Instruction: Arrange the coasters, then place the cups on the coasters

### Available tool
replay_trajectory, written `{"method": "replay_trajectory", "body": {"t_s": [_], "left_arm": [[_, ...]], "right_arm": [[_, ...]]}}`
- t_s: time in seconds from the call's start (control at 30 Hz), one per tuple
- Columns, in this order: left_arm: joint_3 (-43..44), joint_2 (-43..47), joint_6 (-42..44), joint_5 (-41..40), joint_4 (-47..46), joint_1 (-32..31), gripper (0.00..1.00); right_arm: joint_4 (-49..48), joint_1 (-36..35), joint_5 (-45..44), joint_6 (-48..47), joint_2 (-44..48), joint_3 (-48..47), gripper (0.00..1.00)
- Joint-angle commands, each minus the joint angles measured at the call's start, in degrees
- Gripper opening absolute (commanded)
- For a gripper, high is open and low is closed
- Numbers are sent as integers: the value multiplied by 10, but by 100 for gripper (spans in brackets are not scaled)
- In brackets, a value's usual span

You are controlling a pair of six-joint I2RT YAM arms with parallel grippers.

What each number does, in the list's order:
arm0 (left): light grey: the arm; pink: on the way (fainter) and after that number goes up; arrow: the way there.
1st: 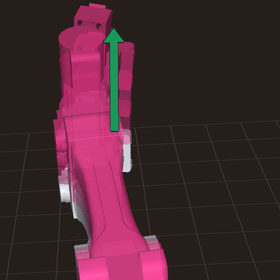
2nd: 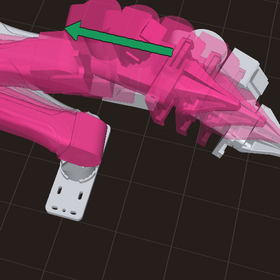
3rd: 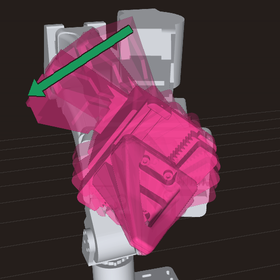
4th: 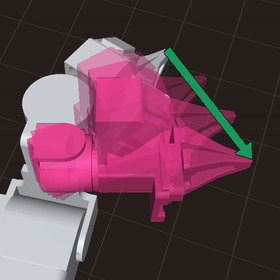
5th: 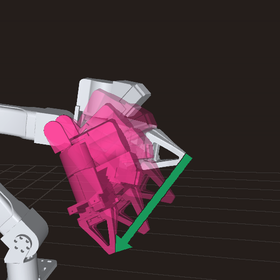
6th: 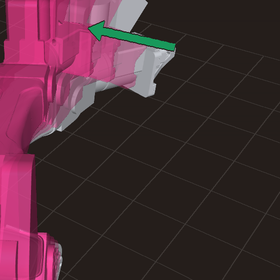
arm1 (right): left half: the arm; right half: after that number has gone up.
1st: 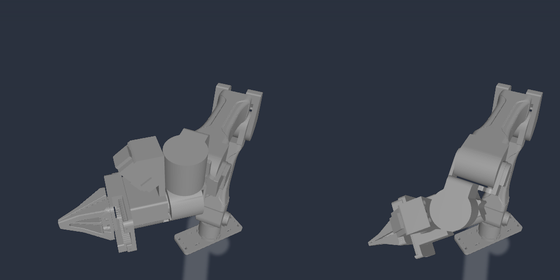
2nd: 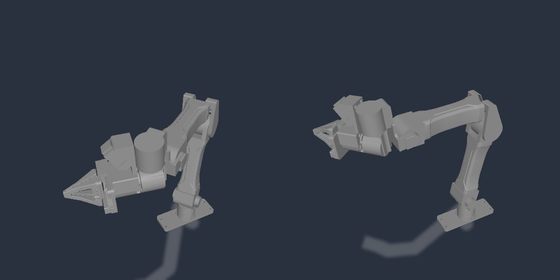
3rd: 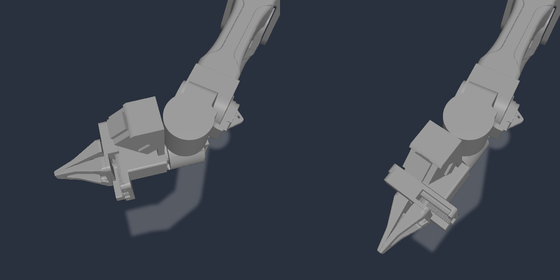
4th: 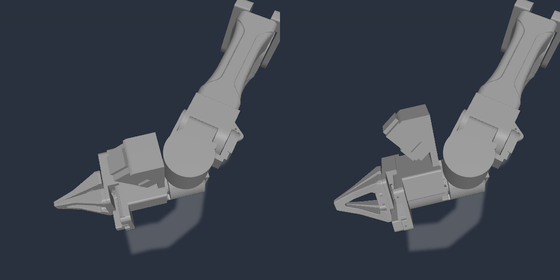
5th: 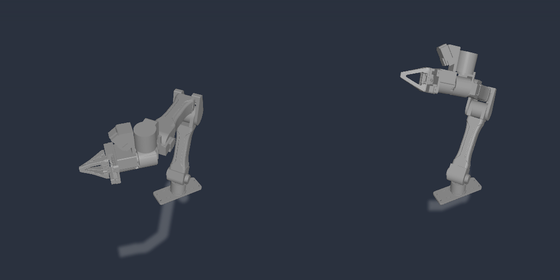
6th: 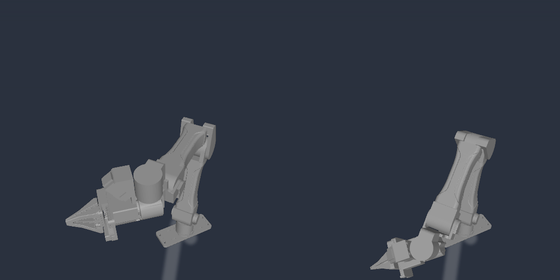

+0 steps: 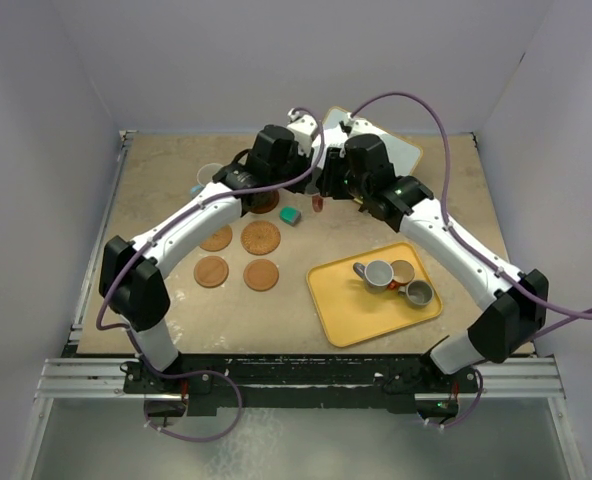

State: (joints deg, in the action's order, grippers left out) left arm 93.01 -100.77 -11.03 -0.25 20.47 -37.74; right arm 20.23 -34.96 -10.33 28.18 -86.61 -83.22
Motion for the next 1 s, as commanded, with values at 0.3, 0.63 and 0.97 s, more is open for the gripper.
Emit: {"method": "replay_trajectory", "body": {"t_s": [0.3, 0.63, 0.97], "left_arm": [[-42, 72, 60, 3, -83, 4, 3], [-77, 100, 82, 46, -63, 68, 3], [-118, 135, 219, 46, 7, 166, 3]], "right_arm": [[-61, 2, 128, -3, 44, 5, 57], [-75, 13, 209, -57, 81, 38, 66], [-55, 59, 314, -167, 112, 63, 68]]}}
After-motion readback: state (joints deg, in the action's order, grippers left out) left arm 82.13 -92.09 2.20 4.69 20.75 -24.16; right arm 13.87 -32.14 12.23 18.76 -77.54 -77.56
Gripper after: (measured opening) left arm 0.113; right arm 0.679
